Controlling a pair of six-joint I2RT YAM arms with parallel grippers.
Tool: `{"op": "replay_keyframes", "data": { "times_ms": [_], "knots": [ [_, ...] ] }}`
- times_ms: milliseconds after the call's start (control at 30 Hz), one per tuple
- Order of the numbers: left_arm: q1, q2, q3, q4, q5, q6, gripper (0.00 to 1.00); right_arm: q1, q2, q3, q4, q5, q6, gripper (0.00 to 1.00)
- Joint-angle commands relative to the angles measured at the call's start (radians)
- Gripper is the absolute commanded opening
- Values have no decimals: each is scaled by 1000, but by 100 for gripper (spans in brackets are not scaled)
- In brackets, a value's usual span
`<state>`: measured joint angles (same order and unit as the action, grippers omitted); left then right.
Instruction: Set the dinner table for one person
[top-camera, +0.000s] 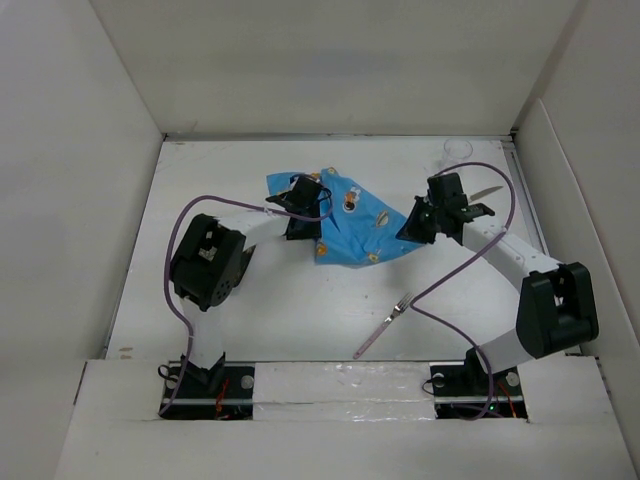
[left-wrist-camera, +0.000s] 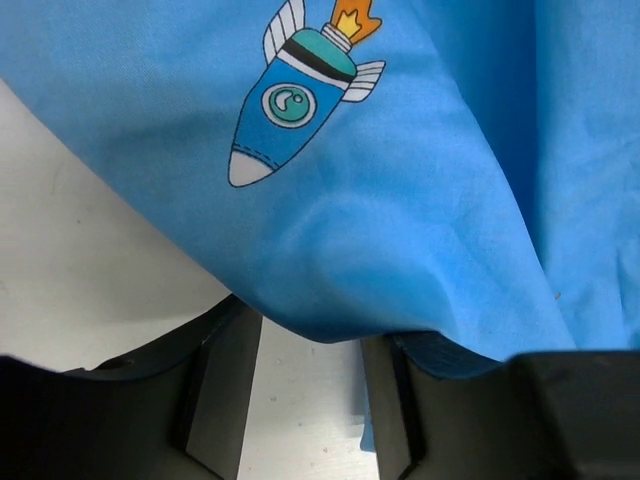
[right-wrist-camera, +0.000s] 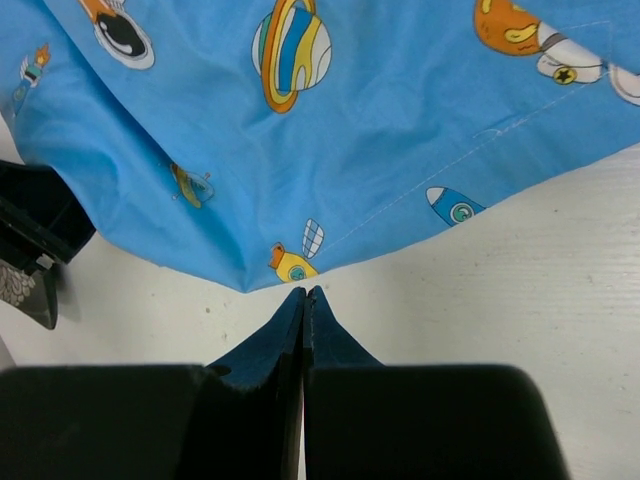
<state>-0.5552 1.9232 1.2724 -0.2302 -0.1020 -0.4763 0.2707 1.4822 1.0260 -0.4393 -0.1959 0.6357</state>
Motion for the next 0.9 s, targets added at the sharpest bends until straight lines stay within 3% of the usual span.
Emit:
{"op": "replay_keyframes", "data": {
  "times_ms": [0,500,600,700,867],
  "knots": [
    [-23,37,36,2,-71,7,39,24,7,36,47,-30,-18,1],
    [-35,73,62,-3,-271,16,0,24,-7,20,42,-2,-34,2],
    [-35,25,51,-11,-294,28,0,4,-13,8,40,35,-22,11],
    [-26,-45,4,-3,-311,48,0,-22,-13,-1,34,99,1,37],
    [-26,-177,-64,2,-314,68,0,-63,32,17,-9,190,16,56]
  ]
}}
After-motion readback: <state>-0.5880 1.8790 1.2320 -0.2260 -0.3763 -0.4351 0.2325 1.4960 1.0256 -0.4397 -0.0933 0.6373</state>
